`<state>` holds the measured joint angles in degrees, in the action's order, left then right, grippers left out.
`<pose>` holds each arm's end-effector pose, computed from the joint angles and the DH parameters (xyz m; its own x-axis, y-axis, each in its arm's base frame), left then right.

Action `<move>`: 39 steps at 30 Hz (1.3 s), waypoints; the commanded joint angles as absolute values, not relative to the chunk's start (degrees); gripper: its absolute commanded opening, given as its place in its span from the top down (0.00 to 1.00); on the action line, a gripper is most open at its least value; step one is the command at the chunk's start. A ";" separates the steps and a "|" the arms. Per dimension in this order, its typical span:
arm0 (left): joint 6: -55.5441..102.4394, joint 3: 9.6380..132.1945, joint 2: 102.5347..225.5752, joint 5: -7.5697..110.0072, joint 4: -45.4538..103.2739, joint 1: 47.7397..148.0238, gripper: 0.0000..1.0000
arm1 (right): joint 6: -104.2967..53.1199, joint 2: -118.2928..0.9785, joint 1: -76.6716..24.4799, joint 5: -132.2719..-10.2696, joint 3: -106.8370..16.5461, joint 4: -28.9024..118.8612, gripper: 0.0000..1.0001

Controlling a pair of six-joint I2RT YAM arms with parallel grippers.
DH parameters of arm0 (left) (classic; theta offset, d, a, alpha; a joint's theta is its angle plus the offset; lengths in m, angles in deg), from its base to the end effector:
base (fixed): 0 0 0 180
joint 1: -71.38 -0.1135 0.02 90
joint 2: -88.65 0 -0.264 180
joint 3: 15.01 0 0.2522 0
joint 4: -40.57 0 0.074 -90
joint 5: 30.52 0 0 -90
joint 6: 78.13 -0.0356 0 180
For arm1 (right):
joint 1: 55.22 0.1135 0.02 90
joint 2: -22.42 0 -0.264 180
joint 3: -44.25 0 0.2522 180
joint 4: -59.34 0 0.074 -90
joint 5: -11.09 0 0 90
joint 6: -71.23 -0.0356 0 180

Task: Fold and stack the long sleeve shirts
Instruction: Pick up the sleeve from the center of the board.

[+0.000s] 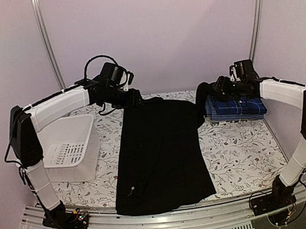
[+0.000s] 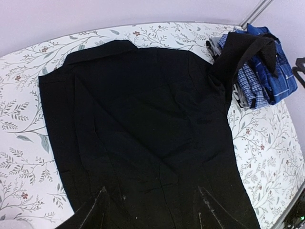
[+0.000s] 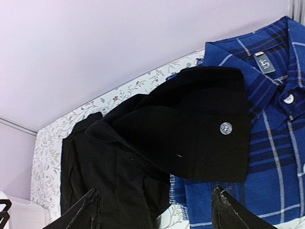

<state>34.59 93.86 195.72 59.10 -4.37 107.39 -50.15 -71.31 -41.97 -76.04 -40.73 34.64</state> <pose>0.3473 -0.2527 0.2988 -0.7388 0.0595 -0.6713 0.3323 0.8988 -0.2860 0.3674 0.0883 0.2782 -0.5984 0.3934 -0.6980 0.0492 0.8876 0.4580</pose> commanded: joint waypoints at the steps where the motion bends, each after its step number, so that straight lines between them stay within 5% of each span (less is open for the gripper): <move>1: 35.40 91.41 191.23 59.33 -4.83 108.02 0.41 | -56.48 -73.33 -44.87 -66.52 -38.05 42.47 0.22; 26: 34.42 89.02 189.00 62.20 -6.08 108.33 0.42 | -72.81 -73.91 -48.70 -55.60 -28.05 57.97 0.13; 39: 34.37 89.20 188.58 62.67 -6.55 108.30 0.42 | -76.06 -79.35 -51.20 -56.62 -31.03 61.00 0.36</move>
<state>35.00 88.98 190.21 61.87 -5.64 107.76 -74.13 -77.60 -50.18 -56.15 -29.24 58.46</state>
